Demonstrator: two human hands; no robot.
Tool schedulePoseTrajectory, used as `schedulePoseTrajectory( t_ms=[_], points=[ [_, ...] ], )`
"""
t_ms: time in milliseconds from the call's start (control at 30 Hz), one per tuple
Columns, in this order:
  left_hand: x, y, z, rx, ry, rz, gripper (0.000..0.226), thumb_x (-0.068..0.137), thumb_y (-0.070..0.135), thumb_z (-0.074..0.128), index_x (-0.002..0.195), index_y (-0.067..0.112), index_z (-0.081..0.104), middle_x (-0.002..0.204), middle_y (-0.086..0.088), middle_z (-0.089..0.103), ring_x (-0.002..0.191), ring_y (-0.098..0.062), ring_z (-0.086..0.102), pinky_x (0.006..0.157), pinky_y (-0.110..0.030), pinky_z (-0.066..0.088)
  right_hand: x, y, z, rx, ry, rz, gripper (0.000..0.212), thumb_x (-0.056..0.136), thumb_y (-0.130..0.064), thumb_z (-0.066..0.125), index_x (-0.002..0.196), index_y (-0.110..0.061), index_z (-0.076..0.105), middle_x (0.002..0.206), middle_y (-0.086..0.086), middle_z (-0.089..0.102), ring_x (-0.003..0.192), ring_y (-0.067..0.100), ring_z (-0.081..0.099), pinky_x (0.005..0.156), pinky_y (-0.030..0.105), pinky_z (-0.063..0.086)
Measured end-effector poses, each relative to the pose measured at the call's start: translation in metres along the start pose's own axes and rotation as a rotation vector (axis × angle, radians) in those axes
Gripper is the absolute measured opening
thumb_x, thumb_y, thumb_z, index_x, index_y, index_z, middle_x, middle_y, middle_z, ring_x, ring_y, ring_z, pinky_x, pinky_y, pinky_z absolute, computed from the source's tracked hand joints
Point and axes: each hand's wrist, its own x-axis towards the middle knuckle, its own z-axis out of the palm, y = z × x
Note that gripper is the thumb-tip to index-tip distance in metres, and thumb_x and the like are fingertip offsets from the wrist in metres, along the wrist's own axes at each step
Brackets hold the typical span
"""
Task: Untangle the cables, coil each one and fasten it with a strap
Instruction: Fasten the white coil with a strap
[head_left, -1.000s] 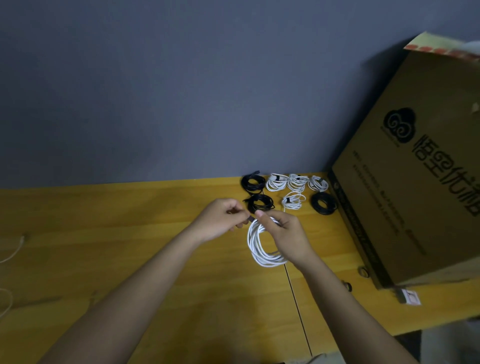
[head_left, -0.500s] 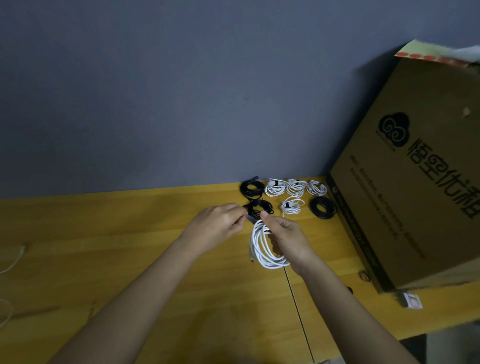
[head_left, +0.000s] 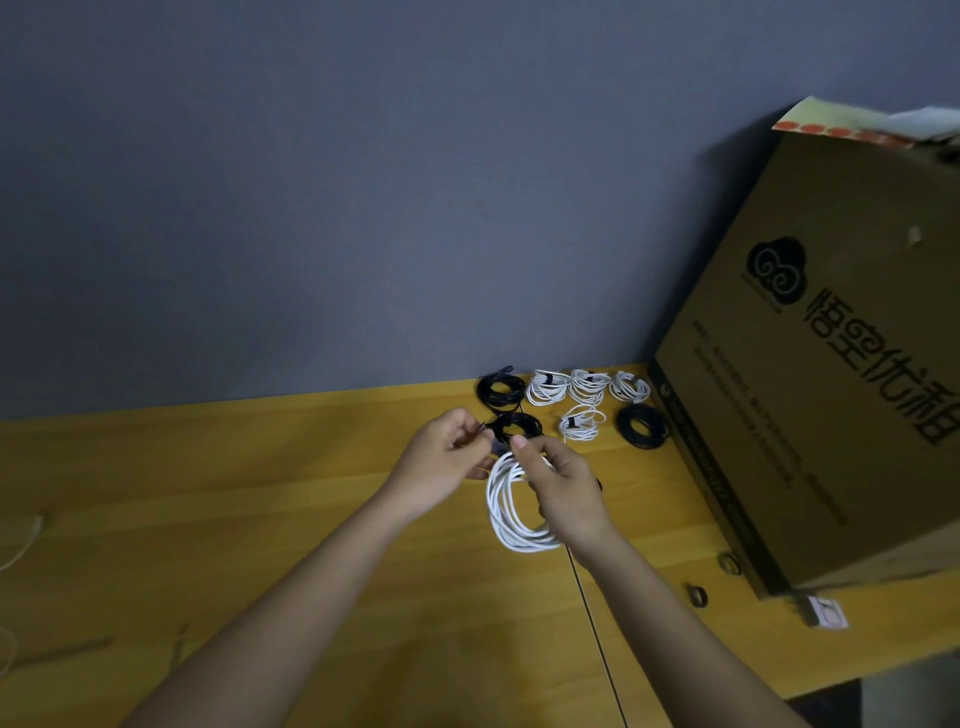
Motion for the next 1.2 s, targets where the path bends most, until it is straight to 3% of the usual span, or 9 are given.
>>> schedulePoseTrajectory(
  t_ms=[167,367,567,667,733,833,900,1033,1200],
  points=[
    [-0.002,0.007,-0.001,0.014,-0.076,-0.057,0.017,0.094,0.003,0.053,0.079,0.008,0.047,0.064,-0.003,0.056,0.052,-0.003,0.056,0.057,-0.019,0.051,0.003,0.003,0.002,-0.032,0.020,-0.054,0.033,0.096,-0.029,0.054,0.083,0.001,0.050,0.049,-0.012,0.038,0.040,0.002,0.037,0.043,0.011,0.030],
    [-0.009,0.007,-0.003,-0.139,-0.181,-0.203,0.006,0.095,0.016,0.057,0.093,0.011,0.055,0.087,-0.014,0.067,0.080,-0.023,0.063,0.064,-0.023,0.054,0.000,-0.002,0.003,0.004,-0.038,-0.093,0.026,0.099,-0.023,0.050,0.084,-0.002,0.052,0.046,-0.015,0.045,0.042,0.000,0.042,0.044,0.010,0.033],
    [-0.013,0.010,-0.007,-0.260,-0.239,-0.246,0.017,0.096,0.019,0.055,0.105,0.006,0.059,0.108,-0.020,0.067,0.102,-0.036,0.063,0.093,-0.041,0.050,-0.007,0.002,0.008,-0.012,0.048,-0.174,0.026,0.100,-0.023,0.048,0.083,-0.010,0.065,0.064,-0.008,0.059,0.062,-0.001,0.052,0.060,0.015,0.039],
    [-0.017,0.015,-0.004,-0.192,-0.271,-0.214,0.010,0.092,0.014,0.061,0.101,0.012,0.060,0.104,-0.009,0.070,0.096,-0.018,0.068,0.082,-0.025,0.054,-0.008,0.007,0.010,-0.038,0.117,-0.198,0.027,0.099,-0.026,0.048,0.081,-0.015,0.066,0.066,0.004,0.058,0.063,0.006,0.050,0.060,0.024,0.039],
    [-0.020,0.016,0.001,-0.131,-0.245,-0.170,0.017,0.088,0.006,0.065,0.100,0.017,0.059,0.096,-0.002,0.070,0.082,-0.004,0.069,0.068,-0.014,0.051,-0.009,0.004,0.012,-0.004,0.142,-0.198,0.027,0.099,-0.025,0.047,0.079,-0.018,0.063,0.061,-0.002,0.053,0.059,0.004,0.047,0.056,0.022,0.037],
    [-0.021,0.015,0.003,-0.137,-0.197,-0.133,0.019,0.089,0.002,0.063,0.103,0.014,0.060,0.090,-0.001,0.071,0.071,-0.003,0.069,0.063,-0.013,0.049,-0.009,0.002,0.008,0.076,0.070,-0.157,0.027,0.101,-0.023,0.043,0.088,-0.013,0.066,0.063,-0.012,0.059,0.059,0.000,0.049,0.055,0.016,0.038],
    [-0.021,0.015,0.000,-0.164,-0.196,-0.123,0.019,0.089,0.003,0.063,0.107,0.011,0.063,0.089,-0.001,0.073,0.073,-0.007,0.069,0.066,-0.017,0.052,-0.009,0.005,0.004,0.065,0.008,-0.160,0.028,0.100,-0.030,0.042,0.109,-0.020,0.067,0.086,-0.007,0.067,0.072,0.005,0.057,0.061,0.022,0.044],
    [-0.019,0.019,-0.003,-0.203,-0.248,-0.108,0.021,0.090,0.003,0.061,0.109,0.009,0.068,0.085,0.001,0.073,0.074,-0.008,0.068,0.067,-0.019,0.052,-0.013,0.009,-0.004,-0.144,0.158,-0.421,0.019,0.098,-0.027,0.052,0.116,-0.031,0.057,0.114,-0.004,0.049,0.104,0.002,0.052,0.088,0.014,0.042],
    [-0.017,0.027,-0.003,-0.208,-0.209,-0.089,0.022,0.092,0.002,0.057,0.110,0.006,0.069,0.082,-0.002,0.072,0.072,-0.010,0.065,0.066,-0.019,0.053,-0.008,0.007,-0.013,-0.537,0.226,-0.767,0.018,0.087,-0.038,0.063,0.103,-0.029,0.061,0.105,-0.007,0.049,0.101,0.006,0.040,0.092,0.010,0.029]
  ],
)
